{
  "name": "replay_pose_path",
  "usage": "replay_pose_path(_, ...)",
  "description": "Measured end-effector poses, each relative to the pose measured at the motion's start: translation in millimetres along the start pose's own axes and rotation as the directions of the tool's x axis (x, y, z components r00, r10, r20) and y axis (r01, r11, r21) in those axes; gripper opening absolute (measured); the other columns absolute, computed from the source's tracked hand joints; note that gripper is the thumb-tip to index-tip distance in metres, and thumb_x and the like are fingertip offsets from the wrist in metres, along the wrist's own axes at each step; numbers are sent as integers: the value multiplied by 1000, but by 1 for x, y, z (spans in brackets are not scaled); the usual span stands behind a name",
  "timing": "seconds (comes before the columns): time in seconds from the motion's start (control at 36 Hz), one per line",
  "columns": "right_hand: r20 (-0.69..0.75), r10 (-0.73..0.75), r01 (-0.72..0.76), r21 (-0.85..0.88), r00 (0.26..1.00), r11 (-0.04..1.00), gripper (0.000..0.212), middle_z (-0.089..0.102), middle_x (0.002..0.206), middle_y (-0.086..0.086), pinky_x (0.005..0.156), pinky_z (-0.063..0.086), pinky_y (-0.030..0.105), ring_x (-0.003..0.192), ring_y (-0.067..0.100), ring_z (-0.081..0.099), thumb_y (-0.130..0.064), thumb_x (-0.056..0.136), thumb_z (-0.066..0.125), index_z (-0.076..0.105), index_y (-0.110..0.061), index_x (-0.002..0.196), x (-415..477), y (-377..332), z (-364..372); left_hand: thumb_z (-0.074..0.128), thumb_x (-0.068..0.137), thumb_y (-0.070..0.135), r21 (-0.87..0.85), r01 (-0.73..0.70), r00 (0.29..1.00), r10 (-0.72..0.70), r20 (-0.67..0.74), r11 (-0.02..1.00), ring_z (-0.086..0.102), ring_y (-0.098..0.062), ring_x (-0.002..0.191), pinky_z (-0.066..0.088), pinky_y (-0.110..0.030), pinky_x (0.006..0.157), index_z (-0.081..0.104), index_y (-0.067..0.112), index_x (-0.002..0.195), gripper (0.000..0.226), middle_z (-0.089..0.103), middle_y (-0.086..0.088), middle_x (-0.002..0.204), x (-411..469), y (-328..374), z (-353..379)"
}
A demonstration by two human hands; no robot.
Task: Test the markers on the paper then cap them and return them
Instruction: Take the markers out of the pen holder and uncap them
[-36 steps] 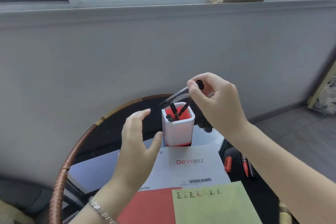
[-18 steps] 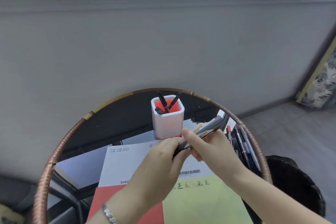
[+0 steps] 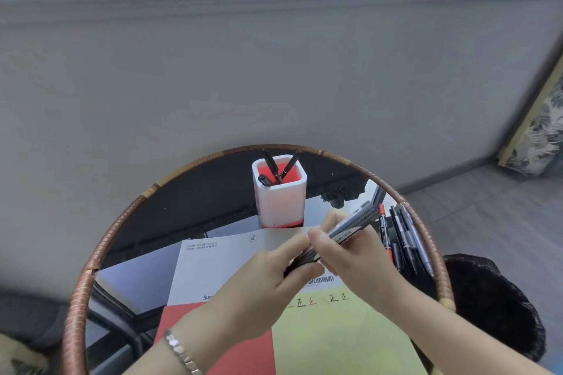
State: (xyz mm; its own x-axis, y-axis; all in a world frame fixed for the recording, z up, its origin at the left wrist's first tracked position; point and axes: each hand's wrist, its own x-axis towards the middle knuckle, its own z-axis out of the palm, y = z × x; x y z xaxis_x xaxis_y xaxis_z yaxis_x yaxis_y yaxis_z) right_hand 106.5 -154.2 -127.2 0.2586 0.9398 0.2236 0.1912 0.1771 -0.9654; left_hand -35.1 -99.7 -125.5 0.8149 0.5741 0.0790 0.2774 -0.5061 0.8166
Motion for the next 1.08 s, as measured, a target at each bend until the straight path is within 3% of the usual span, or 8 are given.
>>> replay_pose_path(0.14,6,60,-58,-129,998,990,36,43,48,-5,50,36,14,44,3,39,-31,87,55,51,-3,64,10,-6,-14,39,92,48,-83,130,990,-134,-43,988,36,-7,56,35,-25,62,37,56,105,16,43,-4,69,-2,-8,0)
replay_pose_path(0.25,-183,252,-292,-240,950,926,49,48,52,-1,57,44,23,43,7,45,-49,86,46,54,-6,65,34,-9,-48,40,95,20,-108,260,952,-274,-134,959,31,-3,46,31,-19,48,33,37,114,27,41,0,73,-6,-18,-2)
replay_pose_path(0.33,-190,303,-358,-502,934,787,41,49,55,0,49,44,20,42,10,46,-41,89,51,59,-2,89,45,0,-64,32,95,9,-57,302,946,-307,-109,952,42,-9,60,36,-17,54,28,36,118,36,50,6,90,-9,-19,-1)
replay_pose_path(0.47,-179,245,-286,-799,953,529,46,58,84,3,46,34,23,62,15,48,-35,90,48,31,-21,132,47,32,-49,35,98,16,-55,319,935,-323,-143,946,54,5,91,46,-17,81,21,41,118,34,50,18,107,-7,-18,7)
replay_pose_path(0.64,-88,195,-145,-943,977,299,31,67,98,6,62,36,28,89,28,61,-25,95,31,56,-20,113,49,70,-38,46,95,23,-76,310,915,-319,-245,948,60,0,83,44,-4,62,37,31,103,14,55,16,101,-1,-27,15)
replay_pose_path(0.83,-5,304,-108,-940,953,324,35,54,111,7,76,45,33,97,26,55,-34,91,39,45,-23,124,46,74,-51,53,92,21,-30,286,913,-282,-294,958,59,-3,83,51,-22,77,47,32,89,13,49,9,101,9,-28,23)
replay_pose_path(1.0,-37,220,-107,-943,975,316,30,56,106,7,80,43,34,96,26,55,-30,93,40,54,-21,118,43,72,-74,55,91,24,99,223,928,-179,-328,970,48,4,87,38,-1,69,54,24,109,18,44,13,103,37,-28,42)
replay_pose_path(1.08,-25,243,-109,-936,970,336,32,58,110,6,86,41,34,103,24,53,-32,94,40,53,-24,121,42,70,-84,55,90,24,159,217,942,-164,-292,963,51,-7,91,46,-20,79,54,20,111,22,51,7,105,59,-25,54)
